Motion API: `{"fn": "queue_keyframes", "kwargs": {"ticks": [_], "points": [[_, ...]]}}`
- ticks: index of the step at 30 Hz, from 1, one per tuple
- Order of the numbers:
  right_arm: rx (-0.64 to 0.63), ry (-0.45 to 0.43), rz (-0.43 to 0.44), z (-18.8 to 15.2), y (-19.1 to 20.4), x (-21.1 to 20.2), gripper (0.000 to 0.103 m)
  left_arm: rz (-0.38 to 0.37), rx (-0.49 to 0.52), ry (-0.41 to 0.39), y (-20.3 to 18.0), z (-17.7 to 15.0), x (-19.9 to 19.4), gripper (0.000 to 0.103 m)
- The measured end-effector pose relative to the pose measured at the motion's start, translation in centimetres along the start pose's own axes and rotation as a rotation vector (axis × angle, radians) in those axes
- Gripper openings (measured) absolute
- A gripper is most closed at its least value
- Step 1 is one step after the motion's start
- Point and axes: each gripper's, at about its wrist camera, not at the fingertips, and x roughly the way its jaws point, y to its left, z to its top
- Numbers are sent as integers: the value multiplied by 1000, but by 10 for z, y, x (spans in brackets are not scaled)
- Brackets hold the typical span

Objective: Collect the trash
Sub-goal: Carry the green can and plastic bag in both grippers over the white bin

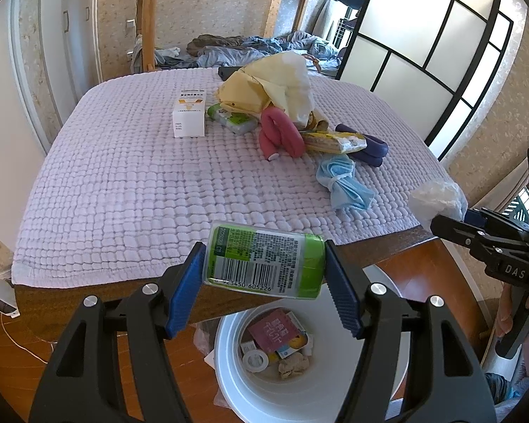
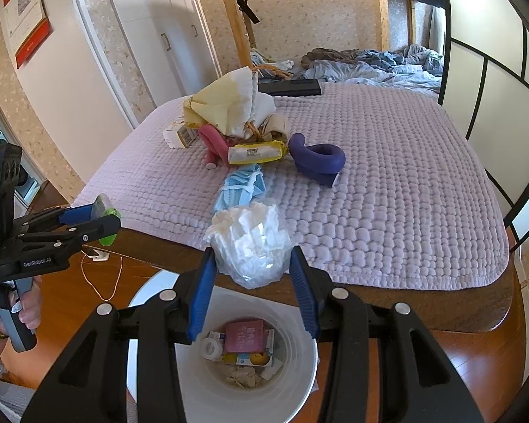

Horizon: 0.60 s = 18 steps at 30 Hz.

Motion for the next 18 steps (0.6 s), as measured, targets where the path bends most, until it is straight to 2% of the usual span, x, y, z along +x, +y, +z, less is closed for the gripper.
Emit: {"fn": "queue_keyframes", "kwargs": {"ticks": [18], "points": [[5,-4,5,-9,3,-7,42,-5,22,5,-8,-8,-10,67]]}}
